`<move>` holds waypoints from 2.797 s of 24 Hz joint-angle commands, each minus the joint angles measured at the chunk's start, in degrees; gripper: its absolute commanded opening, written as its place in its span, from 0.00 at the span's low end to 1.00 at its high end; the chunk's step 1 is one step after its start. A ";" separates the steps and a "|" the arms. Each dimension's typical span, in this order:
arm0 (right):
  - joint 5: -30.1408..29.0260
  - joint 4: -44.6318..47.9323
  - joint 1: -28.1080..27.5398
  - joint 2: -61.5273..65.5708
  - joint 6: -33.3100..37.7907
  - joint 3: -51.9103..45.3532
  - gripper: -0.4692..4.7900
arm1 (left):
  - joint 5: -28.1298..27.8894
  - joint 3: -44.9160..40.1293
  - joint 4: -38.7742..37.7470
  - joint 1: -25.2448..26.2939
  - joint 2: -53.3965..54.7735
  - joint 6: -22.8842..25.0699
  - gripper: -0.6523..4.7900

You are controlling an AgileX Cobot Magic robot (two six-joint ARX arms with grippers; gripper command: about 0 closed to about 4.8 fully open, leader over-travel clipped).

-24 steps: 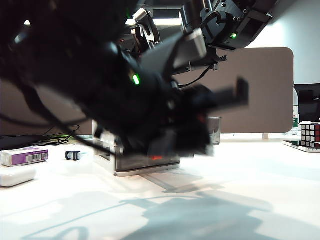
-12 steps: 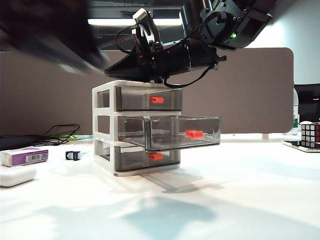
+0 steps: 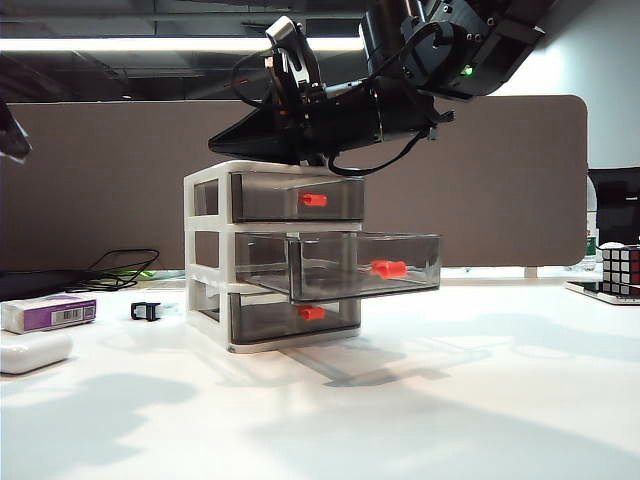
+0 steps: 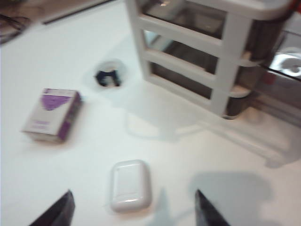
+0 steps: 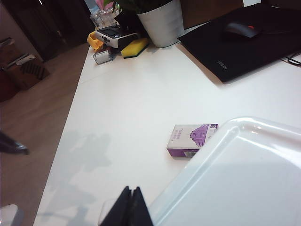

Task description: Open the second layer of the drawer on the table, pick up the earphone case on the table and put it in, and finally close the drawer.

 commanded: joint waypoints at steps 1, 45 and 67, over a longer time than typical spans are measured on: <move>0.72 -6.88 0.00 1.27 1.95 -1.03 0.08 | 14.75 -2.27 4.46 10.69 0.37 1.27 0.97; -7.56 -13.49 0.81 -10.40 -0.48 -1.05 0.08 | 19.58 -6.01 30.97 17.73 41.07 1.11 1.00; 11.13 -42.62 2.21 -12.92 -20.13 -1.05 0.08 | 17.92 -5.99 33.88 17.73 43.36 1.60 0.96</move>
